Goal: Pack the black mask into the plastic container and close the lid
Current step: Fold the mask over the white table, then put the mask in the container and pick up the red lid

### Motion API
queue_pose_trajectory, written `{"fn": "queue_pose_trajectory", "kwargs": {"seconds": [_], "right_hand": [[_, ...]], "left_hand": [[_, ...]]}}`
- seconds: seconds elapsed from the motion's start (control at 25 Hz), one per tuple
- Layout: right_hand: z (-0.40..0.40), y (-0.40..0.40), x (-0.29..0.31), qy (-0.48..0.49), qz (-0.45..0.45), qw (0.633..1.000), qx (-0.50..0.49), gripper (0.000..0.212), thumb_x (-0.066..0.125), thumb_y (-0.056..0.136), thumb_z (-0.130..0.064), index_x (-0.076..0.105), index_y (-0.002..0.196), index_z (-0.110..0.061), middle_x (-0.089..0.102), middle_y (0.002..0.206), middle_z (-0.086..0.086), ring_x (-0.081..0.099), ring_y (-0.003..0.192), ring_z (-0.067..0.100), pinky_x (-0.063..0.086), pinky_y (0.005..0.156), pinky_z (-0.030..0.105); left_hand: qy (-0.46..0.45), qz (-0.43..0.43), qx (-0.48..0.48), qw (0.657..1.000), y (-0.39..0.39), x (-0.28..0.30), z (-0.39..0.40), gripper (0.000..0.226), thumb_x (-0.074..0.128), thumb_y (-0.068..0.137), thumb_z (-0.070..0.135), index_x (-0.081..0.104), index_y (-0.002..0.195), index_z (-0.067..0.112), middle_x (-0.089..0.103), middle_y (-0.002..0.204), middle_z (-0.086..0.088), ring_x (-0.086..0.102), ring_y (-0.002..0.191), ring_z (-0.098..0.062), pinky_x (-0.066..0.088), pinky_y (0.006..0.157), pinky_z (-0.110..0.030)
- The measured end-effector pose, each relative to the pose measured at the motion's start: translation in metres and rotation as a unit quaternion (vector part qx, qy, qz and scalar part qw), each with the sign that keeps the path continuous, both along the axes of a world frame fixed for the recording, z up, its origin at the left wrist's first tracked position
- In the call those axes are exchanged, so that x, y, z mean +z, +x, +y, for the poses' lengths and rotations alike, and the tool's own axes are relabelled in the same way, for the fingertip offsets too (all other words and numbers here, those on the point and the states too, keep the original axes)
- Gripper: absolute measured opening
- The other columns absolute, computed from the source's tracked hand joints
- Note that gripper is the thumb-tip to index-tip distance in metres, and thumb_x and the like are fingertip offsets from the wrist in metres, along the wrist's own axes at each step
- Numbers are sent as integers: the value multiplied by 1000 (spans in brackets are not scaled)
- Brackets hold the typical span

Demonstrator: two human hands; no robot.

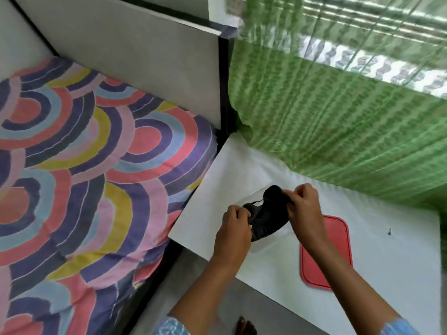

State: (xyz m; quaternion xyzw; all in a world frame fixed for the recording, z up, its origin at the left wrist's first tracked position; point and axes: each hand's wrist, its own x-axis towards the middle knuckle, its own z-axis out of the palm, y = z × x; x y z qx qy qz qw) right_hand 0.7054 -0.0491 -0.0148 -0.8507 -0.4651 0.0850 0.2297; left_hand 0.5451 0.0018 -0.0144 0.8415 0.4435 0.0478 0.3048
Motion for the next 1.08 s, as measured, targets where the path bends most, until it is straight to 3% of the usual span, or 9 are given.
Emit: {"fn": "queue_pose_trajectory", "kwargs": {"seconds": [0.2, 0.36, 0.56, 0.64, 0.72, 0.8, 0.88, 1.0, 1.08], "right_hand": [[15, -6, -28, -234, -59, 967, 76, 42, 47, 88, -1, 42, 130, -5, 51, 116, 14, 50, 105, 29, 45, 75, 36], [24, -12, -37, -345, 7, 935, 82, 28, 45, 87, 5, 57, 111, -1, 57, 119, 18, 56, 109, 30, 49, 82, 35], [33, -13, -44, -445, 49, 892, 59, 25, 50, 89, -1, 60, 112, -2, 62, 119, 18, 59, 109, 33, 49, 87, 38], [26, -12, -36, -409, 41, 910, 54, 23, 49, 87, -1, 61, 108, -2, 62, 116, 16, 59, 107, 31, 49, 82, 36], [7, -14, -25, -276, 46, 959, 43, 23, 45, 83, 2, 62, 99, -2, 64, 108, 14, 60, 101, 30, 46, 70, 35], [-27, -12, -10, -118, 75, 990, -24, 27, 46, 84, 0, 65, 102, -7, 67, 108, 6, 60, 100, 25, 47, 70, 30], [-65, -11, -1, 0, 122, 984, -130, 29, 49, 87, -1, 66, 108, -11, 69, 109, 4, 61, 103, 21, 45, 79, 25], [-121, -13, -6, 108, 232, 894, -369, 26, 53, 86, 3, 69, 100, -13, 68, 103, 5, 63, 98, 23, 47, 80, 22], [-142, -19, -19, 223, 377, 716, -543, 27, 50, 87, 10, 64, 107, -2, 65, 107, 18, 62, 90, 28, 56, 72, 18]], "left_hand": [[14, 184, -56, 981, 28, -17, 3, 34, 56, 90, 6, 47, 123, -1, 41, 136, -17, 36, 127, -30, 45, 99, -35], [-22, 262, -116, 958, 40, -29, 1, 29, 53, 91, -2, 50, 119, -6, 46, 130, -20, 43, 121, -33, 43, 99, -37], [-62, 291, -133, 946, 50, -47, 16, 27, 53, 92, 1, 52, 118, -4, 50, 129, -20, 49, 118, -30, 46, 95, -35], [-47, 288, -143, 946, 53, -43, 16, 30, 58, 89, 2, 51, 118, -2, 48, 128, -19, 49, 117, -30, 48, 91, -35], [-28, 254, -126, 959, 53, -36, 11, 29, 54, 91, 4, 50, 120, 3, 49, 127, -16, 49, 115, -28, 48, 89, -34], [42, 154, -104, 982, 54, -24, -1, 29, 50, 92, 4, 52, 121, 6, 54, 123, -12, 52, 110, -26, 48, 86, -33], [81, -25, -89, 992, 54, -9, -26, 30, 55, 87, -1, 60, 115, 9, 62, 114, -10, 57, 103, -25, 50, 84, -31], [22, -179, -155, 971, 69, 1, -76, 36, 48, 82, -2, 59, 111, 14, 64, 111, -5, 56, 103, -20, 45, 88, -24], [-36, -147, -220, 964, 93, -7, -100, 48, 45, 85, -2, 50, 128, 17, 56, 130, -4, 48, 120, -20, 43, 100, -28]]}}
